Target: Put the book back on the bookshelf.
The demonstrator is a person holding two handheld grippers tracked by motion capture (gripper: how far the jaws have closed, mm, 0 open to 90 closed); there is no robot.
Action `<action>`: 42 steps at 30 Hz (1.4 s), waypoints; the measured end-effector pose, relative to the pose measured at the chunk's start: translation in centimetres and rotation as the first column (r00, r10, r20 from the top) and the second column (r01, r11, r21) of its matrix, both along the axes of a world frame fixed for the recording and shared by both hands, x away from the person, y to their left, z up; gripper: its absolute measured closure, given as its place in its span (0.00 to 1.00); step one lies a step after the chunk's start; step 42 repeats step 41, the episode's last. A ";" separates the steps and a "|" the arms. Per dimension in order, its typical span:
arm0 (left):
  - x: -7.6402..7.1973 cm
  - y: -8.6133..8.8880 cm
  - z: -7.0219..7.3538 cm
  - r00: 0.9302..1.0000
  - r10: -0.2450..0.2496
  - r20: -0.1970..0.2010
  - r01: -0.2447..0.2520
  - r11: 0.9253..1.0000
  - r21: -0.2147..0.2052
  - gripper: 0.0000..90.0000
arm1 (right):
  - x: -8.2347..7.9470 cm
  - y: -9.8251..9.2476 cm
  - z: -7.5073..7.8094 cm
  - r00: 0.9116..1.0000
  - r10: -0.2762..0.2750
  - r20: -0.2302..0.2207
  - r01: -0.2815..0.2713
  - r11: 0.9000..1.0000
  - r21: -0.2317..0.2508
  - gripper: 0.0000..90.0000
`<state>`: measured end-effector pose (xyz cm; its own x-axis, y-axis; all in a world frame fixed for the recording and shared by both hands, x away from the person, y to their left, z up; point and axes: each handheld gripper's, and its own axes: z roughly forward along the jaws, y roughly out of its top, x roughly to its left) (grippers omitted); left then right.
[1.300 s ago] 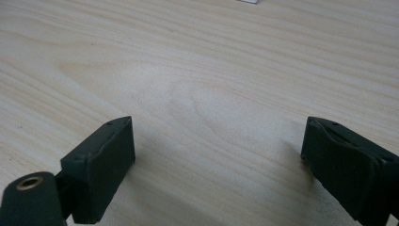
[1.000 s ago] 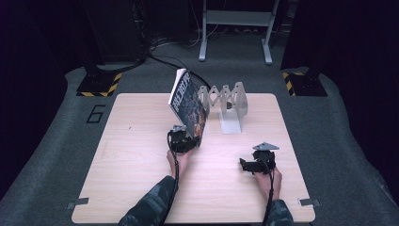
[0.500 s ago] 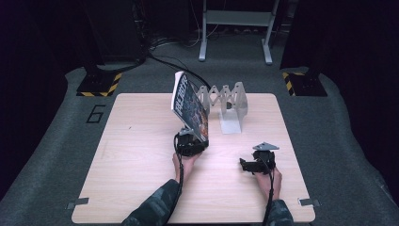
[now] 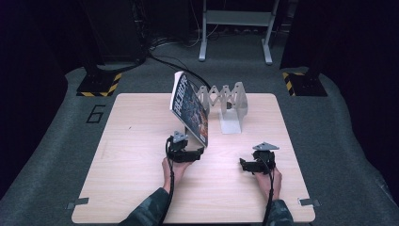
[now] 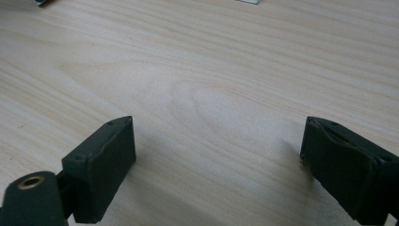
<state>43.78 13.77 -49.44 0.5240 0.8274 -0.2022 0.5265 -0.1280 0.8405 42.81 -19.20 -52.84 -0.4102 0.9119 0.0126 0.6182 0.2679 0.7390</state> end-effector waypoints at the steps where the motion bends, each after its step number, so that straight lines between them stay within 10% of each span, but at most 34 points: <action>1: -0.3 0.3 0.2 1.000 -0.001 0.008 0.001 1.000 0.008 0.18 | 0.0 0.0 0.0 1.000 -0.003 0.000 0.003 1.000 0.001 0.12; 13: -4.7 5.9 0.4 1.000 0.016 0.001 -0.016 0.996 0.086 0.13 | 0.0 0.0 0.0 1.000 0.001 0.001 -0.001 1.000 -0.002 0.12; 24: -7.2 9.6 -3.0 0.996 0.073 -0.044 -0.058 0.962 0.268 0.08 | 0.0 0.0 0.0 1.000 0.001 0.001 -0.001 1.000 -0.002 0.12; 42: -7.7 10.4 -3.7 0.992 0.110 -0.055 -0.090 0.955 0.282 0.08 | 0.0 0.1 0.0 1.000 -0.006 0.008 0.006 1.000 -0.006 0.12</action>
